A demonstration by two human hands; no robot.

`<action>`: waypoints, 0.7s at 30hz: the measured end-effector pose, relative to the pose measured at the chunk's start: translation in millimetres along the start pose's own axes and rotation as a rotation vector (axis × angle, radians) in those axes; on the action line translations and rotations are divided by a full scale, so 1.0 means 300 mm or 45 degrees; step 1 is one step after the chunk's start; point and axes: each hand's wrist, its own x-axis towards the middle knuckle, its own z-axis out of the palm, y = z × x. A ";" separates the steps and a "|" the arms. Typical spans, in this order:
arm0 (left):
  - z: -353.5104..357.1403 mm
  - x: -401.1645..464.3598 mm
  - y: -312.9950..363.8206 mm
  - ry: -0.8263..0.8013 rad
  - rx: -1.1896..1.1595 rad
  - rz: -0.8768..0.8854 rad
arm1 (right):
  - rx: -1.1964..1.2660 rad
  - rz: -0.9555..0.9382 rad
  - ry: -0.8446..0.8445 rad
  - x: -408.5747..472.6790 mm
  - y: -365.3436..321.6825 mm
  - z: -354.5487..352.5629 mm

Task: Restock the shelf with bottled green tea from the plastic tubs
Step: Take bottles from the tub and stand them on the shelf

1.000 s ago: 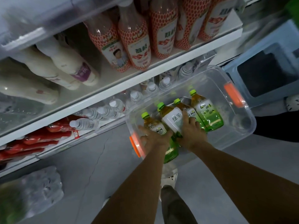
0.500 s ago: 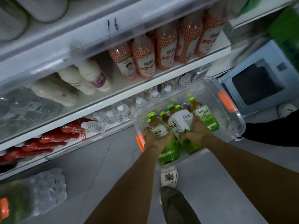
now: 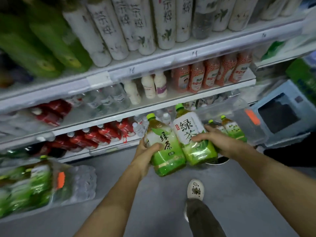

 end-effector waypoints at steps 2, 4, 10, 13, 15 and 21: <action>-0.136 -0.134 0.010 -0.029 -0.102 0.024 | 0.042 -0.035 -0.090 -0.091 -0.013 0.157; -0.273 -0.265 0.011 -0.014 -0.181 0.053 | 0.073 -0.070 -0.163 -0.182 -0.012 0.320; -0.679 -0.678 0.027 0.153 -0.337 0.165 | 0.189 -0.195 -0.367 -0.456 0.005 0.839; -0.868 -0.874 0.060 0.252 -0.320 0.343 | 0.113 -0.273 -0.414 -0.557 0.000 1.072; -0.980 -0.985 0.092 0.313 -0.309 0.429 | 0.048 -0.347 -0.427 -0.615 -0.030 1.202; -1.255 -1.204 0.229 0.415 -0.328 0.621 | -0.066 -0.532 -0.568 -0.730 -0.211 1.523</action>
